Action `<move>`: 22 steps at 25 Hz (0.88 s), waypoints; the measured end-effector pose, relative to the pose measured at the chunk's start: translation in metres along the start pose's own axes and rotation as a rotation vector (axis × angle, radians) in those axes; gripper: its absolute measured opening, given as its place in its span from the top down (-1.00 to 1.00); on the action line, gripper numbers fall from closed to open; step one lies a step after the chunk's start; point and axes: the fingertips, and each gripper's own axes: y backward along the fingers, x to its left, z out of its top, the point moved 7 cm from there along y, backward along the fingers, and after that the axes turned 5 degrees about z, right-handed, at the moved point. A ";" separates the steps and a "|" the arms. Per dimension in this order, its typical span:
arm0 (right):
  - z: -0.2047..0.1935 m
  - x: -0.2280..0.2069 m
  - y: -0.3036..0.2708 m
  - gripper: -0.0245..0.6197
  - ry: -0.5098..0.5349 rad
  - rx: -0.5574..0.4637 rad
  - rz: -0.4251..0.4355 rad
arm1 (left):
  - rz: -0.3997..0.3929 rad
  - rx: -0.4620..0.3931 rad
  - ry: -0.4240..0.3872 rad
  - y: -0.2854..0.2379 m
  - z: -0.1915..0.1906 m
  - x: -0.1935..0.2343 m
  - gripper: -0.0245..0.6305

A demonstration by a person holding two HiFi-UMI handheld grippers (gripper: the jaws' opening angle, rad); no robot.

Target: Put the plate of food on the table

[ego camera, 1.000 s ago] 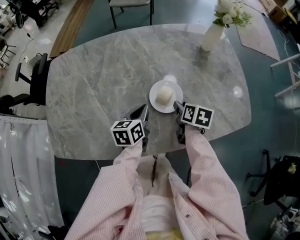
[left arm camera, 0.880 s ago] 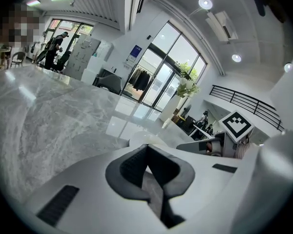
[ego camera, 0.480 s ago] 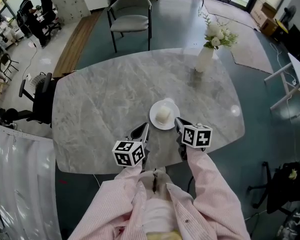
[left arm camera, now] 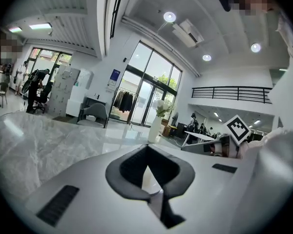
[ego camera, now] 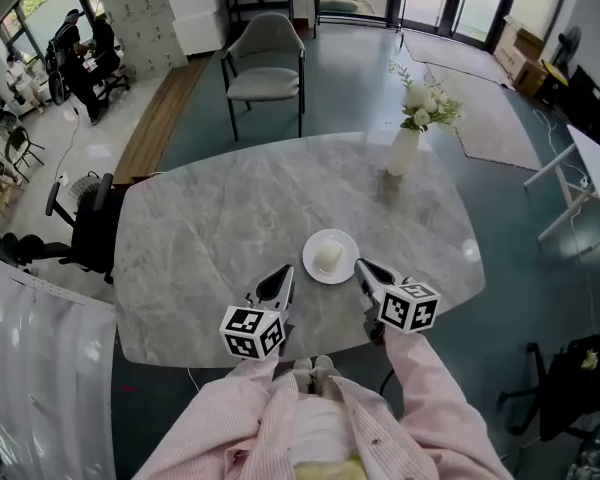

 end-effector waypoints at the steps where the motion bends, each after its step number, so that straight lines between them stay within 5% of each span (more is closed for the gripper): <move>1: 0.002 0.003 0.003 0.91 0.003 -0.018 0.013 | 0.001 -0.013 -0.007 0.003 0.003 0.000 0.93; 13: 0.032 0.026 0.023 0.91 0.087 -0.167 0.115 | 0.043 -0.116 -0.057 0.027 0.027 -0.007 0.93; 22: 0.037 0.028 0.036 0.91 0.116 -0.236 0.106 | 0.103 -0.174 -0.066 0.037 0.033 0.001 0.93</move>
